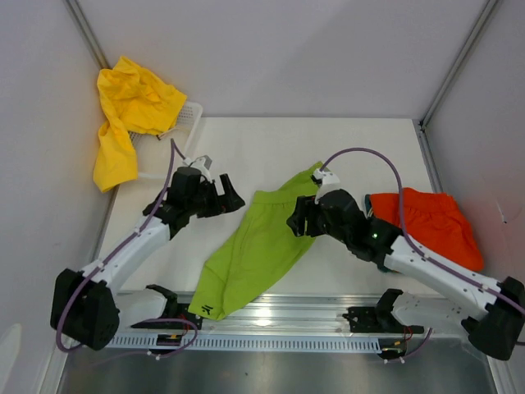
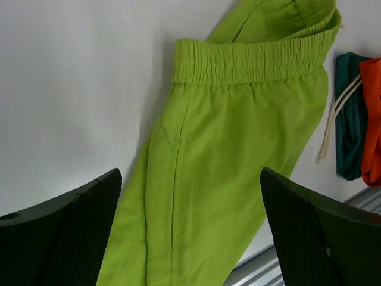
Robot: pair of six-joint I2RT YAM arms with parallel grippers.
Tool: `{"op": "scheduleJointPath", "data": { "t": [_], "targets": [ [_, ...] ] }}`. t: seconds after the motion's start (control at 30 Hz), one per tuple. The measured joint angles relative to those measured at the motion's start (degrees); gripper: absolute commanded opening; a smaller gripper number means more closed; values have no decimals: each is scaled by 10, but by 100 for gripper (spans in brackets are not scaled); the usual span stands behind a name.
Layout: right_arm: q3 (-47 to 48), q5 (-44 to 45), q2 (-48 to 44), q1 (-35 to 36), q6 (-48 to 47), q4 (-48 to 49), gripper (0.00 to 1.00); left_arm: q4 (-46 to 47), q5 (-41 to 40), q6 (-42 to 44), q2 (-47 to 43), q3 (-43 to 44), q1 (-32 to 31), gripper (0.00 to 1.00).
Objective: Fold and stack the shorts
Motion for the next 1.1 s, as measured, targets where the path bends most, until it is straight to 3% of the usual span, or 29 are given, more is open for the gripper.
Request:
{"op": "scheduleJointPath", "data": {
  "t": [0.17,0.33,0.5,0.73,0.93,1.1],
  "targets": [
    [-18,18,-88,1,14,-8,65,106,40,1,154,43,-7,99],
    [-22,23,-112,2,19,-21,65,173,69,1,269,93,-9,95],
    [-32,29,-123,2,21,-35,65,201,79,1,340,136,-11,86],
    [-38,31,-136,1,22,-44,65,206,74,1,396,162,-16,84],
    [-48,31,-137,1,23,-43,65,202,66,0,405,162,-23,63],
    [-56,31,-137,1,24,-42,65,208,66,-5,406,158,-26,18]
  ]
}}
